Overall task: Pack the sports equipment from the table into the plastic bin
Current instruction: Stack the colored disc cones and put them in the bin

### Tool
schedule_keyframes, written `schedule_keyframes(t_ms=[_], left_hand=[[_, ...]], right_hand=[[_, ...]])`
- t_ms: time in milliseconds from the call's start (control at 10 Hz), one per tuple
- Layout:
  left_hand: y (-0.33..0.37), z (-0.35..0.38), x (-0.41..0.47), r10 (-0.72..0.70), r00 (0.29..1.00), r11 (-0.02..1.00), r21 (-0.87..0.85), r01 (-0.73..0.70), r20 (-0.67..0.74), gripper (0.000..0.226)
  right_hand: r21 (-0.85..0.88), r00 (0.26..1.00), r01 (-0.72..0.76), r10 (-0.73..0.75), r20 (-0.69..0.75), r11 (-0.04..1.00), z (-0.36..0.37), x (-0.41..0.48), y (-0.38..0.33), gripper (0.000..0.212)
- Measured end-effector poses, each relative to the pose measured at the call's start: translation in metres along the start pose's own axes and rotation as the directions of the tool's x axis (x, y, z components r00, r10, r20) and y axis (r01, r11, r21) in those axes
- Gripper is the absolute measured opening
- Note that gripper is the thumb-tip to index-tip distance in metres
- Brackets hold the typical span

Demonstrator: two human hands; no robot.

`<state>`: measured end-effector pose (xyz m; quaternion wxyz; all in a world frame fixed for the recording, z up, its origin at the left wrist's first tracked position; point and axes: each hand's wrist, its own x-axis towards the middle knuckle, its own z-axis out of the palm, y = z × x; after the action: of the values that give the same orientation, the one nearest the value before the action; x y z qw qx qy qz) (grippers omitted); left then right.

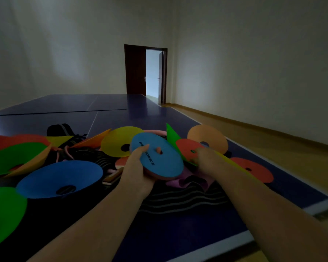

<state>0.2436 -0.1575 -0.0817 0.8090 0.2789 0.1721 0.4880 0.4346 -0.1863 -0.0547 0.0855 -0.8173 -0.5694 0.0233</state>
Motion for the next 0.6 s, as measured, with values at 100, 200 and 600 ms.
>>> schedule_keyframes(t_ms=[100,200,600], left_hand=[[-0.005,-0.002,0.002,0.02,1.0,1.0,0.008,-0.02,-0.016,0.034],[-0.005,-0.008,0.006,0.018,0.999,1.0,-0.008,-0.019,-0.028,0.036],[0.004,-0.021,0.007,0.051,0.999,0.998,-0.042,-0.052,-0.018,0.039]], right_hand=[[0.086,0.998,-0.058,0.056,0.024,0.995,0.02,0.022,0.009,0.045],[0.126,0.992,-0.079,0.064,0.113,0.989,0.024,0.03,0.0,0.044],[0.193,0.965,0.002,0.049,-0.258,0.981,0.047,0.031,0.019,0.029]])
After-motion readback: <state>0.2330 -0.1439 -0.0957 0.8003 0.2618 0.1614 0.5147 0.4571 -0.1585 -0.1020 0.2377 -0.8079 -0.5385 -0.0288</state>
